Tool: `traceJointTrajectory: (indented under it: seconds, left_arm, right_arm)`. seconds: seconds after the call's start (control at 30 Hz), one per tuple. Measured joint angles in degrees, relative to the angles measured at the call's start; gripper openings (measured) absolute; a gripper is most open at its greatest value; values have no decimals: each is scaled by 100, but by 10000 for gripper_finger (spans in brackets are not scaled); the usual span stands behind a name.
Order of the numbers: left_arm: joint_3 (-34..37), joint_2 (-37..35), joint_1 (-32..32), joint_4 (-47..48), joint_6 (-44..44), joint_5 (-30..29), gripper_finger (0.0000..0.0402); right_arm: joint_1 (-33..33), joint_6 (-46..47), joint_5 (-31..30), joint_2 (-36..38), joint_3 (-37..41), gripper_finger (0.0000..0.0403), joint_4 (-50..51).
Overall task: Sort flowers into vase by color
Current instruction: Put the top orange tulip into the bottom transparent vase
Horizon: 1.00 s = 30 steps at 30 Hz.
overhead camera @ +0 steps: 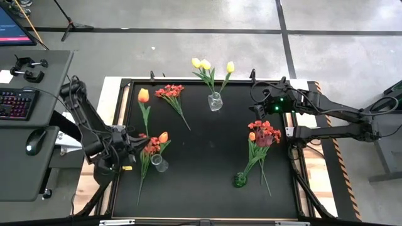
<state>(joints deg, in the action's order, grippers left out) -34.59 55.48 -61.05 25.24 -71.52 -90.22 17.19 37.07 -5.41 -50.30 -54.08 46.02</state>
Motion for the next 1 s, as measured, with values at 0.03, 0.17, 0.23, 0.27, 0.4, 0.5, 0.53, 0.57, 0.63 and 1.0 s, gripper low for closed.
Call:
traceJointTrajectory:
  seconds: [0.03,0.17,0.23,0.27,0.4,0.5,0.53,0.57,0.63,1.0]
  left_arm:
    - [-2,58,28,2,-106,12,0]
    - [-2,365,164,-89,-474,27,0]
    - [0,532,235,-256,-574,33,0]
    - [-2,612,271,-343,-585,33,0]
    - [-2,836,373,-588,-584,33,0]
    - [-2,875,373,-584,-575,33,0]
    - [-2,875,373,-586,-524,35,0]
    - [-2,875,373,-584,-452,34,0]
    - [-1,875,373,-582,-300,21,0]
    - [-2,875,371,-518,23,529,0]
  right_arm:
    - [1,-1,0,0,0,169,0]
    - [0,-80,0,0,0,169,0]
    - [0,-142,0,0,0,169,0]
    - [0,-152,-1,0,0,169,0]
    - [1,-259,-9,0,0,169,0]
    - [0,-306,-9,0,0,169,0]
    - [1,-320,-9,0,0,169,0]
    - [0,-359,-9,0,0,169,0]
    - [0,-404,-9,0,0,169,0]
    - [0,-410,-11,0,0,169,0]
